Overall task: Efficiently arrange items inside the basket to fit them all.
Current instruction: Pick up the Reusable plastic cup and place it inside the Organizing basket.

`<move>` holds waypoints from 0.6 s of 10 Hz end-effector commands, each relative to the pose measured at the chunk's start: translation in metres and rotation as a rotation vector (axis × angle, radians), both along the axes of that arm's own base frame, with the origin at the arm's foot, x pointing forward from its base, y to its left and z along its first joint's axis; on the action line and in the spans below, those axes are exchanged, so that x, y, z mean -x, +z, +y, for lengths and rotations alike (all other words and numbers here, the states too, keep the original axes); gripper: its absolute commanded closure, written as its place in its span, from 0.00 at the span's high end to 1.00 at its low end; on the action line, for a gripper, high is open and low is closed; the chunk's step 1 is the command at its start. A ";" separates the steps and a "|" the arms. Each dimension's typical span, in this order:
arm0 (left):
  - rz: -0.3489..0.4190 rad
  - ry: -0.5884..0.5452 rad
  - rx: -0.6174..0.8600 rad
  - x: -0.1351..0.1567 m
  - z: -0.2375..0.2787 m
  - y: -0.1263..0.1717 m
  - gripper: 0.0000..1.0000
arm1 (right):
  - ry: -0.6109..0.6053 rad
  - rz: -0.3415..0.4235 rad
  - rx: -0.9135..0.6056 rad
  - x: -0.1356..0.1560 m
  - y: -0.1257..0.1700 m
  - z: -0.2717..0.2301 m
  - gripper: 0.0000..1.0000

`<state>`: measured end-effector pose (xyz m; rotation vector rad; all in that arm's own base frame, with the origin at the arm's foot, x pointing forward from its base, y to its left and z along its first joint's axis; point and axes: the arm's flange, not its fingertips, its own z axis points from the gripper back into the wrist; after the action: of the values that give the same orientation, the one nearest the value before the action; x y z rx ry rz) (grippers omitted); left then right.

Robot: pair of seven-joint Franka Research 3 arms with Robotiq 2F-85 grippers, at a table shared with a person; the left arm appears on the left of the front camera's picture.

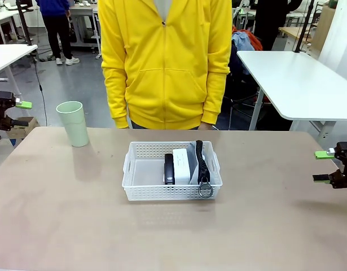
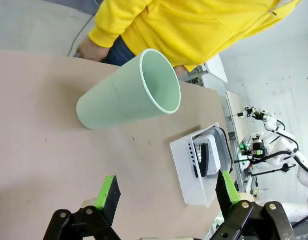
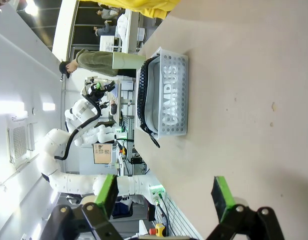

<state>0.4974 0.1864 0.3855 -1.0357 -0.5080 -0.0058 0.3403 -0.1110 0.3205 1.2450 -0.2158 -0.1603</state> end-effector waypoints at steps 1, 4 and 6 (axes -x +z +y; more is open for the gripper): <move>-0.140 -0.104 -0.085 -0.007 -0.005 -0.006 1.00 | -0.012 -0.008 -0.014 -0.001 0.004 0.000 1.00; -0.656 -0.317 -0.357 -0.026 -0.007 -0.037 1.00 | -0.012 -0.008 -0.014 -0.001 0.004 0.000 1.00; -0.797 -0.262 -0.402 -0.041 -0.005 -0.059 1.00 | -0.012 -0.008 -0.014 -0.001 0.004 0.000 1.00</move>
<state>0.5330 0.1804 0.3421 -0.6763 -0.8666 -0.7227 0.3403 -0.1110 0.3205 1.2451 -0.2159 -0.1604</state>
